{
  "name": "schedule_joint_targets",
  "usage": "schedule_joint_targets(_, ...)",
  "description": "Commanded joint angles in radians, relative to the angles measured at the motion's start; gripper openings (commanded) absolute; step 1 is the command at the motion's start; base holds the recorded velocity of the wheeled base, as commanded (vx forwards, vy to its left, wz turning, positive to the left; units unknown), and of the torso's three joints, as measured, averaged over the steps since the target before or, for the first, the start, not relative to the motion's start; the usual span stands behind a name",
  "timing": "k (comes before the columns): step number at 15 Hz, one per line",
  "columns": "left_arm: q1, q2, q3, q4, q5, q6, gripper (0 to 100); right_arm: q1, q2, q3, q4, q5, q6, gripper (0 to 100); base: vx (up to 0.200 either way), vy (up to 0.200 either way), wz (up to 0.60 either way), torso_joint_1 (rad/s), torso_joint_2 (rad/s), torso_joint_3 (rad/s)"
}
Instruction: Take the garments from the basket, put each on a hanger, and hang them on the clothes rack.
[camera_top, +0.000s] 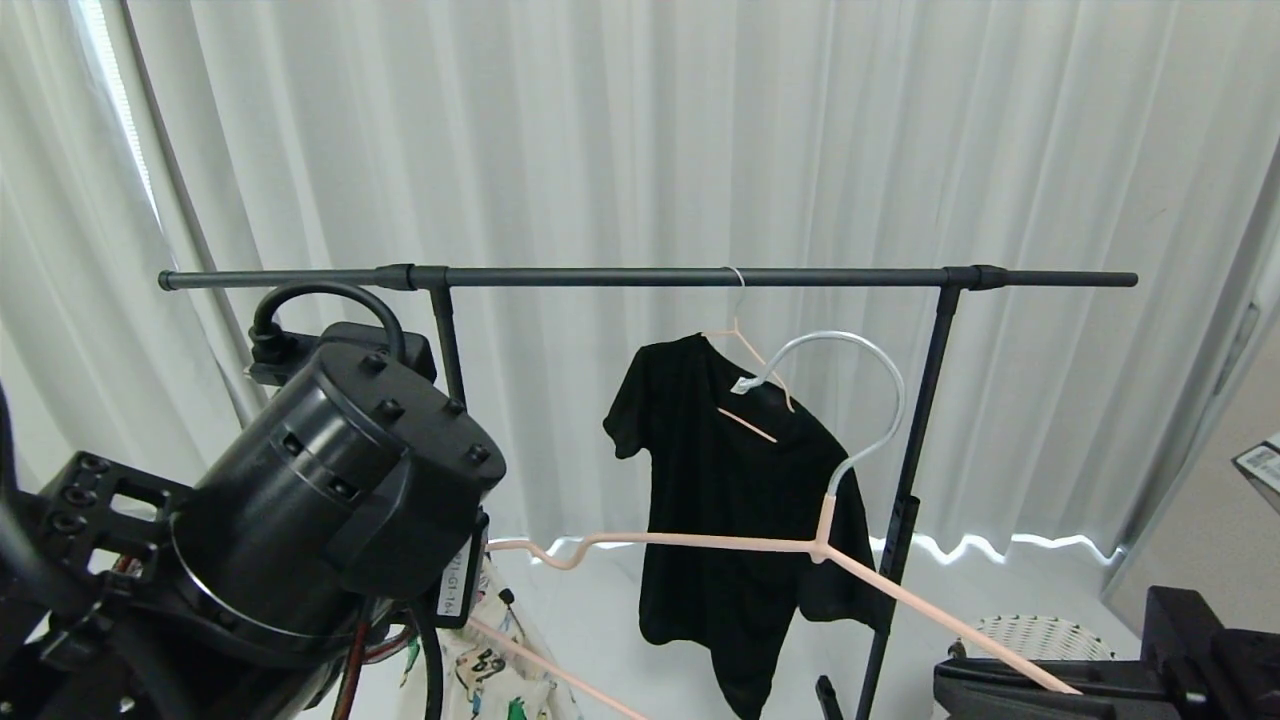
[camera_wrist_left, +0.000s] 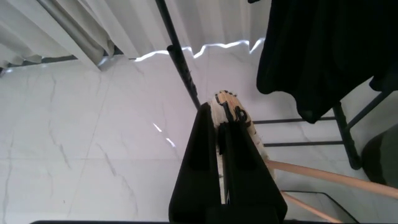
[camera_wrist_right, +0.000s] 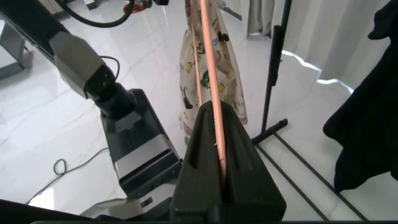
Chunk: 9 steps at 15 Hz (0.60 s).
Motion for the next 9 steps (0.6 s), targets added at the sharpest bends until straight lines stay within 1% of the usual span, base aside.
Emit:
schedule_joint_targets(1, 0.000, -0.004, -0.001, -0.001, 0.000, 0.000, 0, -0.001, 0.009, 0.000, -0.003, -0.002, -0.001, 0, 0.000, 0.000, 0.00, 0.000, 0.00, 0.000)
schedule_joint_targets(4, 0.000, -0.005, -0.004, -0.001, 0.002, 0.000, 0, -0.004, 0.062, 0.005, -0.038, -0.003, -0.001, 0, 0.000, 0.000, 0.00, 0.000, 0.00, 0.000)
schedule_joint_targets(6, 0.000, -0.010, -0.004, 0.001, 0.002, -0.002, 0, -0.013, 0.110, 0.003, -0.096, -0.011, -0.002, 0, 0.000, 0.000, 0.00, 0.000, 0.00, 0.000)
schedule_joint_targets(9, 0.000, -0.011, -0.005, -0.001, 0.002, 0.000, 0, -0.010, 0.184, -0.001, -0.194, -0.042, -0.004, 0, 0.000, 0.000, 0.00, 0.000, 0.00, 0.000)
